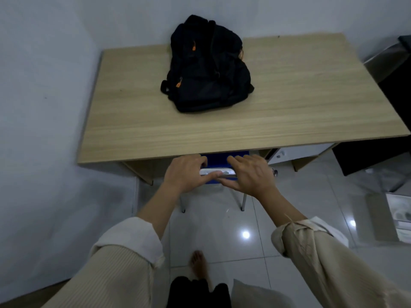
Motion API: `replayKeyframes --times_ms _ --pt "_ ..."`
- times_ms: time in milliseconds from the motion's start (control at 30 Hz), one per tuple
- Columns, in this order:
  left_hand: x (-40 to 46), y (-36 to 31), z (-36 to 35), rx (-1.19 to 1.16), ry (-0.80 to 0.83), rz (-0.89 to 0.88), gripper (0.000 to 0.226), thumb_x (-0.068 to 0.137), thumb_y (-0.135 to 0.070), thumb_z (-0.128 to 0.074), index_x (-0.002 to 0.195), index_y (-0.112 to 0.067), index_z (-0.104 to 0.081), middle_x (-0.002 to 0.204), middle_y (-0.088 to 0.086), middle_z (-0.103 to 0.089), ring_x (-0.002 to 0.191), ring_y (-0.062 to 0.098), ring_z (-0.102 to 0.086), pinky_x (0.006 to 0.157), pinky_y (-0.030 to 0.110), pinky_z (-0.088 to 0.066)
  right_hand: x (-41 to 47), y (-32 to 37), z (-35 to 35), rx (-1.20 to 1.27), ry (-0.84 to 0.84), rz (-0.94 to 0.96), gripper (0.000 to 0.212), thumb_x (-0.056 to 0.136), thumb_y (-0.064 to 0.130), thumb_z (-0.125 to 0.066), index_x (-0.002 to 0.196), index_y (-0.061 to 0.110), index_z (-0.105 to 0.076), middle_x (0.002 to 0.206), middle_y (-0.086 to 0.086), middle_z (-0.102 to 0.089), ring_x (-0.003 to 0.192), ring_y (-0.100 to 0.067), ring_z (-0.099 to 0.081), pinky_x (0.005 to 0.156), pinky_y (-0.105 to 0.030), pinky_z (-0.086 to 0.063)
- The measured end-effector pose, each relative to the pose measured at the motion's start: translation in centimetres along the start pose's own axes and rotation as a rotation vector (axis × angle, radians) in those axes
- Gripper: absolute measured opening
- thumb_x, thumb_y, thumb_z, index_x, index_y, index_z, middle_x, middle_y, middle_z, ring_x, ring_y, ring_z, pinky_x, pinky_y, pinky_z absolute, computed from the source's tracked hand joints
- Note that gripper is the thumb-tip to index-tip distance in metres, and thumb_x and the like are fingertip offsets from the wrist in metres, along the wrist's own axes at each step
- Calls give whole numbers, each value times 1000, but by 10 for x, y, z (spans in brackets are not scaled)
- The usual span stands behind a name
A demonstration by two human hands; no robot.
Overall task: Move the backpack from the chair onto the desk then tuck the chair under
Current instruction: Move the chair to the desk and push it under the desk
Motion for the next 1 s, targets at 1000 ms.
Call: replayKeyframes --times_ms 1000 --pt "53 5 -11 -151 234 -7 64 75 -82 -33 83 -22 -54 81 -6 -57 69 13 -49 59 29 -35 26 -39 -15 -18 14 -8 67 80 76 -39 87 13 -61 64 -3 -65 54 -23 -58 54 -33 -40"
Point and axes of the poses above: each hand's wrist, its own x-axis towards the middle knuckle, its own z-axis out of the back of the hand, y = z × x, the point moved 6 cm from there along x, towards the middle knuckle
